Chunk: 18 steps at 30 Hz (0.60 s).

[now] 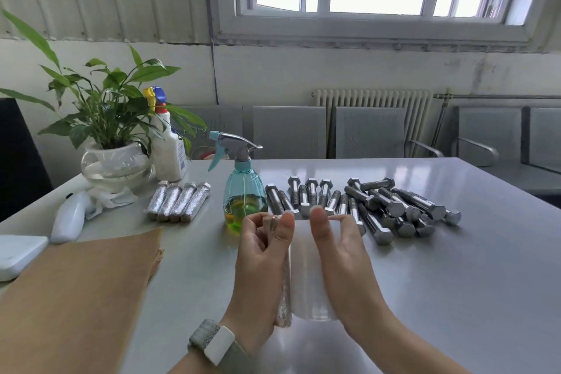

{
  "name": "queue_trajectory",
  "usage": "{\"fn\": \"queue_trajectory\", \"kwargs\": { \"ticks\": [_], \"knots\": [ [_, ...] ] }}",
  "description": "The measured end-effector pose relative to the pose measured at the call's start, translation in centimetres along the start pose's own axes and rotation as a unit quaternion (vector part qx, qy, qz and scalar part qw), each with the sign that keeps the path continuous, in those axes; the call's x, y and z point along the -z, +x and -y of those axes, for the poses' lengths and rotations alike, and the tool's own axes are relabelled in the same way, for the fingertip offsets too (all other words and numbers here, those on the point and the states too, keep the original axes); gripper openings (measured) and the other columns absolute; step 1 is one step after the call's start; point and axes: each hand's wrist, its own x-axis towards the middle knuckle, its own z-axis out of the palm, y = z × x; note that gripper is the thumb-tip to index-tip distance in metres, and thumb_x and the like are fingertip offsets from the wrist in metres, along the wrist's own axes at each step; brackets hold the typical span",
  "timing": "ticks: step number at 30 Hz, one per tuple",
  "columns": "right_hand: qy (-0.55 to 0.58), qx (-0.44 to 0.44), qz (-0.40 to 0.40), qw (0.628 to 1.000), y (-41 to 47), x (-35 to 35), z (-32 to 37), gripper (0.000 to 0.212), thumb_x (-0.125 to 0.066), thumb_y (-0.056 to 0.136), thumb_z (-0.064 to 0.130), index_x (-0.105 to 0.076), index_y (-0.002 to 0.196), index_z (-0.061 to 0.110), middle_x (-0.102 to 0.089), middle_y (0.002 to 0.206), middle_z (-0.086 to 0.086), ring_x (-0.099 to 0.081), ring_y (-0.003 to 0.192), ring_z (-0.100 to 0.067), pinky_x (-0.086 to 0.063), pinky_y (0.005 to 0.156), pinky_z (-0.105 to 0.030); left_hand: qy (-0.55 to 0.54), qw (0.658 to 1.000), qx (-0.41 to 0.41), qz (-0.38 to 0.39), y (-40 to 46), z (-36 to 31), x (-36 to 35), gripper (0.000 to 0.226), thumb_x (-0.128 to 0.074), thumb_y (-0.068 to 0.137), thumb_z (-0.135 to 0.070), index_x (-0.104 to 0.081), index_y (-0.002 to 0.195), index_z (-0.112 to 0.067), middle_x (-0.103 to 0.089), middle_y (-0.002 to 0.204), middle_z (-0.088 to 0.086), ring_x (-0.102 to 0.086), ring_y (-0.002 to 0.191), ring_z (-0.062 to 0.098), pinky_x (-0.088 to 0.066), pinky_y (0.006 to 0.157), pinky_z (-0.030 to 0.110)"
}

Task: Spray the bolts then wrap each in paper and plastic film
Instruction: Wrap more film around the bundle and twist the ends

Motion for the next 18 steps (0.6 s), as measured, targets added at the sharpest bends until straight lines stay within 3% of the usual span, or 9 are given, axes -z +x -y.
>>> {"fn": "queue_trajectory", "kwargs": {
  "ticks": [3, 4, 7, 9, 11, 13, 15, 17, 18],
  "knots": [
    [-0.001, -0.004, -0.019, 1.000, -0.1, -0.2, -0.1, 0.075, -0.036, 0.054, 0.102, -0.052, 0.093, 0.040, -0.068, 0.082, 0.022, -0.065, 0.073, 0.004, -0.049, 0.063, -0.017, -0.028, 0.999, 0.033, 0.031, -0.5, -0.2, -0.4, 0.058, -0.065, 0.077, -0.068, -0.062, 0.105, -0.016, -0.069, 0.101, 0.022, -0.067, 0.098, 0.042, -0.055, 0.086, 0.055],
    [-0.008, -0.006, -0.025, 1.000, -0.2, -0.2, -0.1, 0.077, -0.036, 0.055, 0.101, -0.052, 0.095, 0.038, -0.066, 0.084, 0.026, -0.063, 0.076, 0.007, -0.047, 0.064, -0.017, -0.040, 0.997, 0.054, 0.035, -0.6, -0.2, -0.5, 0.058, -0.059, 0.084, -0.066, -0.063, 0.110, -0.014, -0.070, 0.105, 0.022, -0.067, 0.100, 0.041, -0.056, 0.085, 0.051],
    [0.003, -0.027, -0.028, 0.999, -0.2, -0.2, -0.2, 0.074, -0.046, 0.056, 0.095, -0.052, 0.100, 0.035, -0.067, 0.086, 0.025, -0.065, 0.077, 0.004, -0.049, 0.069, -0.027, -0.077, 0.991, 0.099, 0.038, -0.5, 0.0, -0.7, 0.047, -0.038, 0.099, -0.043, -0.065, 0.114, -0.008, -0.070, 0.106, 0.023, -0.069, 0.098, 0.035, -0.057, 0.074, 0.038],
    [0.043, -0.058, -0.016, 0.997, 0.1, -0.1, -0.4, 0.078, -0.060, 0.052, 0.089, -0.053, 0.103, 0.031, -0.072, 0.088, 0.010, -0.071, 0.082, -0.007, -0.058, 0.074, -0.039, -0.033, 0.997, 0.054, 0.037, -0.4, 0.4, -0.6, 0.040, -0.033, 0.102, -0.029, -0.066, 0.112, -0.010, -0.072, 0.104, 0.017, -0.070, 0.097, 0.028, -0.057, 0.074, 0.033],
    [0.081, -0.111, 0.011, 0.990, 0.4, 0.1, -0.2, 0.087, -0.070, 0.048, 0.083, -0.055, 0.110, 0.025, -0.073, 0.097, -0.005, -0.072, 0.090, -0.024, -0.057, 0.084, -0.054, 0.023, 0.999, -0.006, 0.039, -0.2, 0.4, -0.5, 0.035, -0.036, 0.104, -0.033, -0.067, 0.110, -0.018, -0.073, 0.102, 0.008, -0.070, 0.096, 0.020, -0.055, 0.074, 0.026],
    [0.102, -0.139, 0.054, 0.984, 0.6, 0.2, 0.0, 0.090, -0.073, 0.053, 0.079, -0.059, 0.116, 0.016, -0.071, 0.105, -0.018, -0.070, 0.096, -0.036, -0.056, 0.085, -0.059, 0.061, 0.997, -0.026, 0.044, -0.2, 0.3, -0.3, 0.036, -0.043, 0.094, -0.046, -0.066, 0.108, -0.022, -0.073, 0.099, 0.001, -0.070, 0.094, 0.015, -0.055, 0.072, 0.023],
    [0.113, -0.142, 0.086, 0.980, 0.7, 0.6, -0.1, 0.085, -0.070, 0.061, 0.076, -0.060, 0.119, 0.015, -0.071, 0.108, -0.014, -0.070, 0.099, -0.031, -0.059, 0.082, -0.051, 0.087, 0.995, -0.036, 0.041, 0.1, 0.4, 0.2, 0.037, -0.046, 0.088, -0.051, -0.066, 0.104, -0.025, -0.073, 0.095, 0.001, -0.070, 0.092, 0.016, -0.056, 0.074, 0.029],
    [0.108, -0.132, 0.100, 0.980, 0.6, 0.7, -0.4, 0.073, -0.066, 0.065, 0.073, -0.059, 0.117, 0.021, -0.073, 0.101, 0.002, -0.071, 0.095, -0.015, -0.057, 0.073, -0.033, 0.094, 0.994, -0.044, 0.029, 0.5, 0.0, 0.6, 0.037, -0.047, 0.085, -0.055, -0.065, 0.100, -0.026, -0.072, 0.088, 0.004, -0.067, 0.083, 0.018, -0.055, 0.075, 0.037],
    [0.104, -0.122, 0.103, 0.982, 0.5, 0.6, -0.5, 0.067, -0.066, 0.066, 0.069, -0.058, 0.115, 0.023, -0.073, 0.097, 0.006, -0.071, 0.091, -0.009, -0.054, 0.069, -0.025, 0.093, 0.994, -0.046, 0.018, 0.7, 0.0, 0.7, 0.037, -0.049, 0.083, -0.056, -0.064, 0.098, -0.025, -0.070, 0.083, 0.001, -0.063, 0.077, 0.016, -0.055, 0.072, 0.035]
  ]
}}
